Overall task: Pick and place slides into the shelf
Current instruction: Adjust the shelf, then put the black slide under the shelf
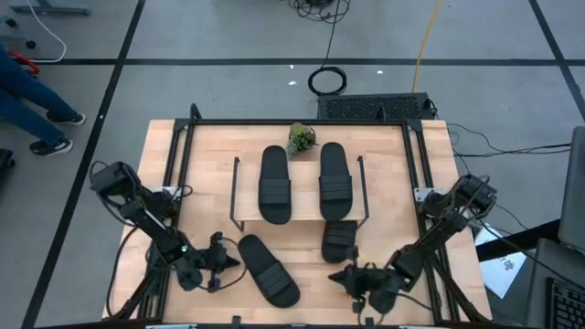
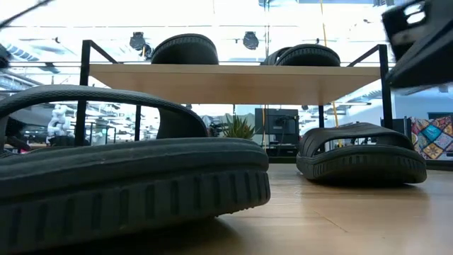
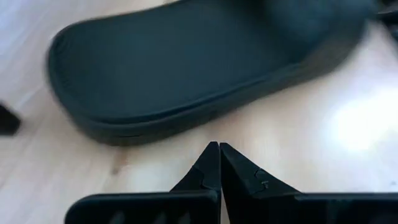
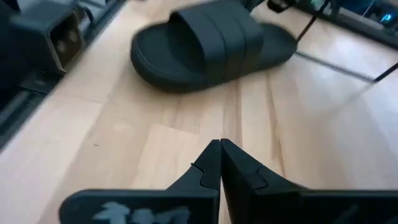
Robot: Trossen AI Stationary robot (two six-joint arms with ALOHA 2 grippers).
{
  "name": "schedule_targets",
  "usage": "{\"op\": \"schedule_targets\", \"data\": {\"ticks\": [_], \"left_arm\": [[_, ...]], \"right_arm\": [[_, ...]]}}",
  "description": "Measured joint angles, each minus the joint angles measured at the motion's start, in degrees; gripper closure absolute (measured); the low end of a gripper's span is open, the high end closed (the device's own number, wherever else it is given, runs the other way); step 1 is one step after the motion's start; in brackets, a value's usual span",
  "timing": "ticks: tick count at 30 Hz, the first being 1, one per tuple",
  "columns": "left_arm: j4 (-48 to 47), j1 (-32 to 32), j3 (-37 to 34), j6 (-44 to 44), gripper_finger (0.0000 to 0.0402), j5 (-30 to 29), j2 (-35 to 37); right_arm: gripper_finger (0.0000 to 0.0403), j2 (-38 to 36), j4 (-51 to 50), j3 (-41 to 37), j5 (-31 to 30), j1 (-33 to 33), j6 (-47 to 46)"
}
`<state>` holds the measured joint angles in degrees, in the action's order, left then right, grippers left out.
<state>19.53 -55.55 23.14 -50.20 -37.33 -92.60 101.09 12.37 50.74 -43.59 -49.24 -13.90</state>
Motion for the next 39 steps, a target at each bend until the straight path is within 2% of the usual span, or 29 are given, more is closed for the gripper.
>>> {"op": "schedule_targets", "data": {"ticks": [4, 11, 19, 25, 32, 35, 39], "left_arm": [[1.2, 3.0, 0.2, -0.9, 0.04, 0.6, -2.1], [1.8, 4.8, 0.8, 4.2, 0.0399, 2.3, -2.0], [-3.0, 8.3, 5.5, 8.4, 0.04, 1.9, -2.1], [-3.4, 12.1, 7.7, 13.7, 0.0399, 1.6, -2.1], [-3.0, 16.6, 8.0, 18.7, 0.0399, 1.7, -2.1], [-3.2, 15.8, 7.9, 19.4, 0.0401, 1.8, -2.1], [-9.7, 8.4, 12.1, 21.5, 0.0401, 0.3, -2.1]], "right_arm": [[0.0403, 0.7, 0.9, 0.0, 3.3, 2.5, 0.1], [0.0403, 0.9, 2.5, 0.0, 9.6, 5.8, 2.4], [0.0403, 6.8, 11.2, 0.0, 18.1, 12.5, 4.8], [0.0403, 10.5, 17.3, 0.0, 21.2, 14.4, 6.7], [0.0403, 10.5, 20.7, 0.0, 21.3, 13.9, 9.9], [0.0403, 10.5, 20.9, 0.0, 21.2, 13.7, 10.1], [0.0403, 10.3, 20.3, 0.0, 21.2, 13.0, 10.7]]}}
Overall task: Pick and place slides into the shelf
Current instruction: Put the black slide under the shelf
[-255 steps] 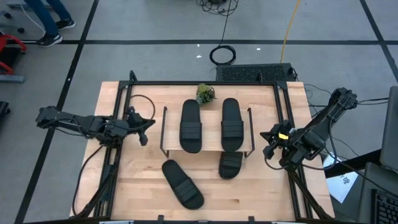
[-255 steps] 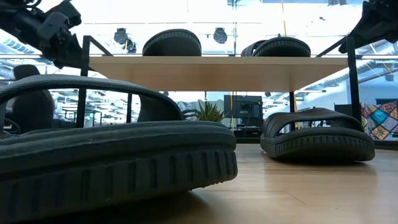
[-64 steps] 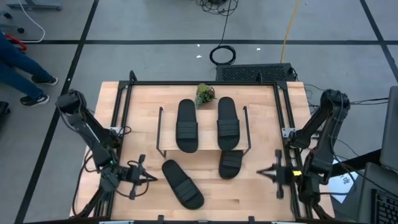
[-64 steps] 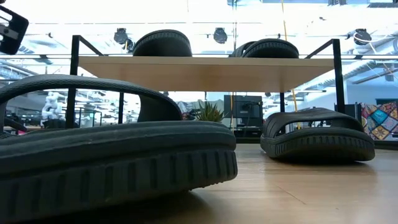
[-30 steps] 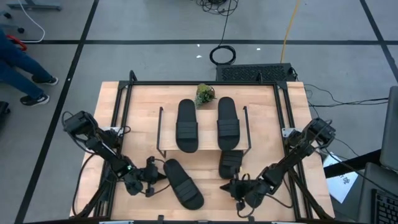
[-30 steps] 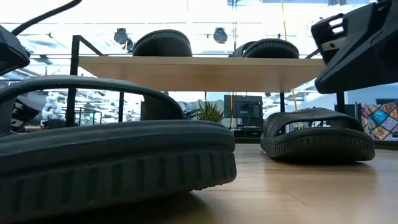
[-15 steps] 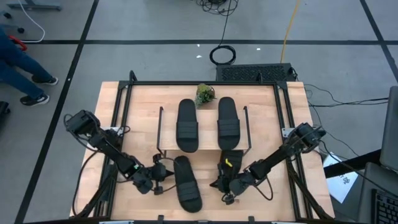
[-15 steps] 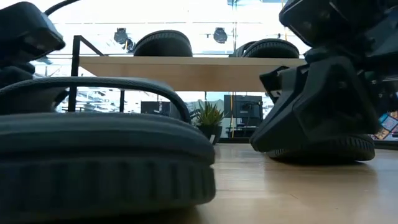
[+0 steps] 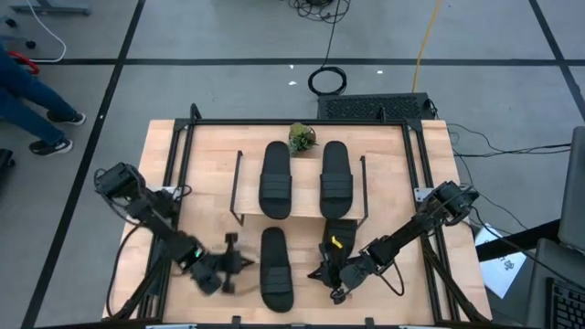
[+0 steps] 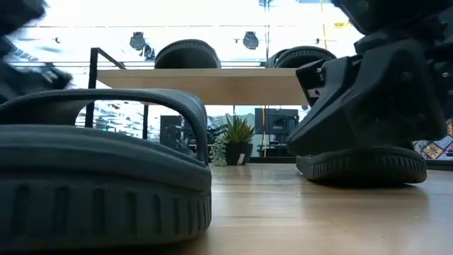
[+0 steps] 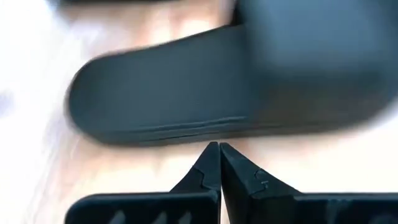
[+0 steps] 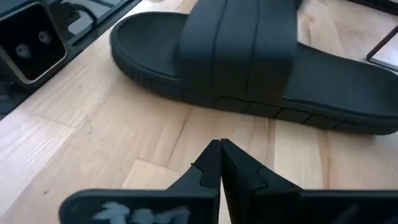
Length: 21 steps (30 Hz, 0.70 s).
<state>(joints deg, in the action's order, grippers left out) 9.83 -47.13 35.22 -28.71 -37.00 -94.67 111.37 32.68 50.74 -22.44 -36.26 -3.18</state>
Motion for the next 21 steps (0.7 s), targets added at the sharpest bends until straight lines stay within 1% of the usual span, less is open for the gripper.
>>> {"op": "schedule_targets", "data": {"ticks": [3, 5, 8, 10, 12, 13, 16, 18, 21], "left_arm": [[-12.1, -6.2, 8.0, -1.7, 0.0401, -3.6, 0.0], [-18.2, -9.4, 14.2, -2.7, 0.0401, -5.9, -0.7], [-24.6, -11.7, 22.8, -0.1, 0.0401, -9.4, -4.1], [-28.4, -11.1, 28.2, 2.5, 0.0401, -9.6, -8.1], [-34.3, -9.8, 33.1, 3.1, 0.0401, -9.5, -12.2], [-38.1, -9.1, 35.6, 2.8, 0.0401, -9.5, -14.2], [-51.1, -7.0, 42.1, -1.8, 0.04, -8.1, -19.8], [-58.3, -5.6, 45.7, -6.4, 0.0393, -6.4, -22.2], [-65.4, -4.5, 50.0, -12.0, 0.0372, -4.8, -23.3]], "right_arm": [[0.0403, -1.4, -1.9, 0.0, -0.2, -1.1, 1.2], [0.0403, -3.8, -4.4, 0.0, -1.6, -2.5, 2.0], [0.0403, -8.7, -7.5, -0.2, -1.7, -4.9, 4.2], [0.0403, -12.4, -6.9, -1.2, -1.6, -6.7, 6.4], [0.0403, -15.8, -2.9, -3.1, -1.3, -8.6, 9.1], [0.0403, -17.5, -0.2, -4.5, 0.1, -9.3, 11.0], [0.0403, -21.9, 10.5, -9.9, 7.2, -10.3, 16.4], [0.0403, -24.7, 17.0, -13.5, 7.7, -10.6, 17.9], [0.0403, -27.6, 21.1, -18.2, 7.1, -10.2, 17.4]]}}
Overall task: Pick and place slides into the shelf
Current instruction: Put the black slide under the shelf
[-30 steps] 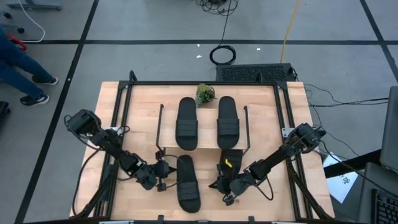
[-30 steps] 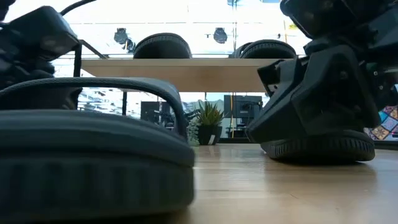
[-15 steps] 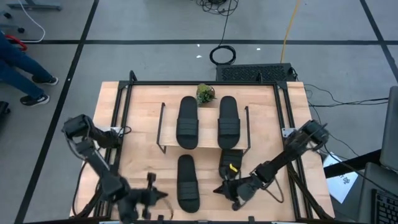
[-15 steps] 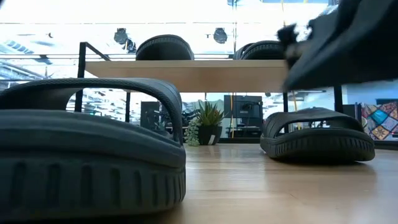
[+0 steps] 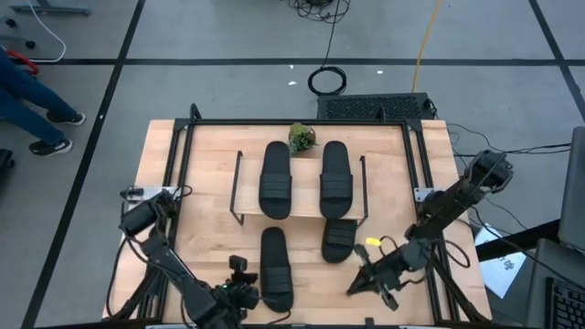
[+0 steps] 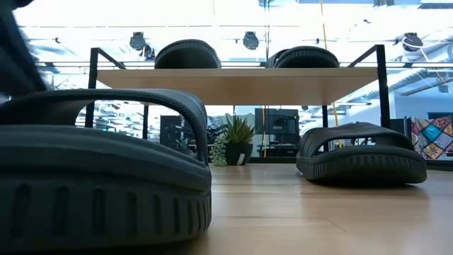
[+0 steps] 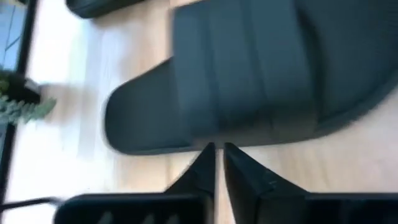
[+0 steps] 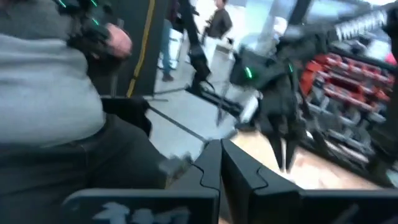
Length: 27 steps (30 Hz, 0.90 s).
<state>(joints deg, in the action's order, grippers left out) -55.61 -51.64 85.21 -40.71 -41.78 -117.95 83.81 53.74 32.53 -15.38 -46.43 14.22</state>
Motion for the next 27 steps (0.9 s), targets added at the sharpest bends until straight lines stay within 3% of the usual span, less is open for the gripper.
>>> {"op": "schedule_targets", "data": {"ticks": [8, 11, 16, 21, 27], "left_arm": [[1.6, 0.6, 6.2, 3.3, 0.0272, 3.1, 0.8], [4.4, 1.8, 6.1, 5.5, 0.0228, 7.2, 0.6], [9.5, 2.8, 5.8, 8.8, 0.0171, 7.6, 0.2], [10.1, 2.9, 5.8, 12.9, 0.0154, 5.1, -0.2], [11.4, 4.2, 5.8, 14.6, 0.0153, 6.9, -0.3]], "right_arm": [[0.0403, -2.4, 1.6, -4.5, -3.9, 0.7, -2.5], [0.0403, -2.5, 1.7, -4.5, -4.0, 0.7, -2.6], [0.0403, -2.5, 1.2, -4.5, -4.0, 0.7, -3.8], [0.0403, -2.5, 1.2, -4.5, -4.0, 0.6, -4.5], [0.0403, -2.5, 0.9, -4.5, -4.0, 0.6, -4.6]]}}
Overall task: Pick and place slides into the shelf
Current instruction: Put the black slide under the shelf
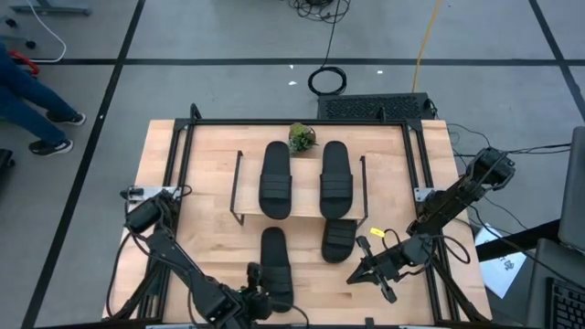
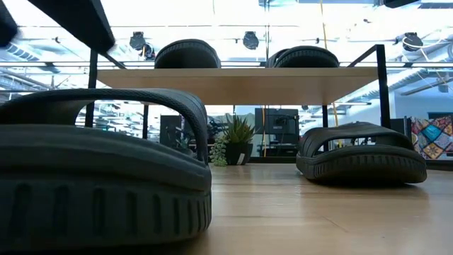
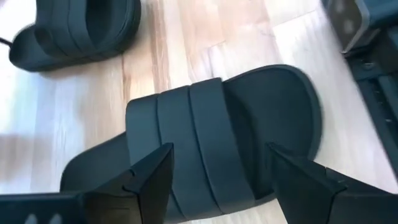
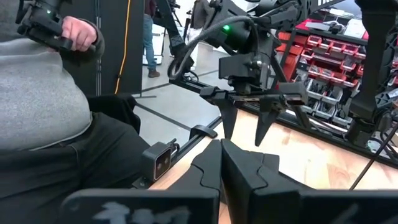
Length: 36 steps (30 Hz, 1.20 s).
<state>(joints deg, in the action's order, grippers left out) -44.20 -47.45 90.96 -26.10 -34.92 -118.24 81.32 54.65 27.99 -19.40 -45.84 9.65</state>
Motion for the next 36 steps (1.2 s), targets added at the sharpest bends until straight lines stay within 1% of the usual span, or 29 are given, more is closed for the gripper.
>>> {"op": "schedule_targets", "data": {"ticks": [5, 10, 13, 19, 22, 27, 31, 34, 36], "left_arm": [[2.1, 0.8, 0.0, 1.9, 0.0153, 0.2, -0.5], [1.9, 0.9, 0.0, 2.5, 0.0153, 0.7, -2.9], [1.2, 0.9, 0.5, 2.7, 0.0153, -0.4, -3.9], [-0.8, 0.9, 0.7, 7.2, 0.0153, -2.9, -4.2], [-4.0, 1.0, 0.7, 6.2, 0.0153, -4.4, -4.2], [-6.3, 1.8, 0.7, 2.1, 0.0154, -5.8, -4.3], [-6.9, 2.6, 0.7, 1.7, 0.0154, -7.9, -4.3], [-6.8, 3.5, 0.1, 1.3, 0.0166, -8.5, -4.3], [-6.7, 4.5, -0.5, -0.2, 0.0187, -7.7, -4.3]], "right_arm": [[0.0403, 0.0, -0.2, 0.0, 0.0, 0.0, -0.3], [0.0403, 0.0, -0.6, 0.0, 0.0, 0.0, -1.0], [0.0403, 0.0, -0.8, 0.0, 0.0, 0.0, -1.5], [0.0403, 0.0, -0.9, 0.0, 0.0, 0.0, -1.7], [0.0403, 0.0, -1.0, 0.0, 0.0, 0.0, -2.5], [0.0403, 0.0, -1.2, 0.0, 0.0, 0.0, -2.6], [0.0403, 0.0, -1.3, 0.0, 0.0, 0.0, -2.6], [0.0403, 0.0, -1.3, 0.0, 0.0, 0.0, -3.0], [0.0403, 0.0, -1.3, 0.0, 0.0, 0.0, -3.0]]}}
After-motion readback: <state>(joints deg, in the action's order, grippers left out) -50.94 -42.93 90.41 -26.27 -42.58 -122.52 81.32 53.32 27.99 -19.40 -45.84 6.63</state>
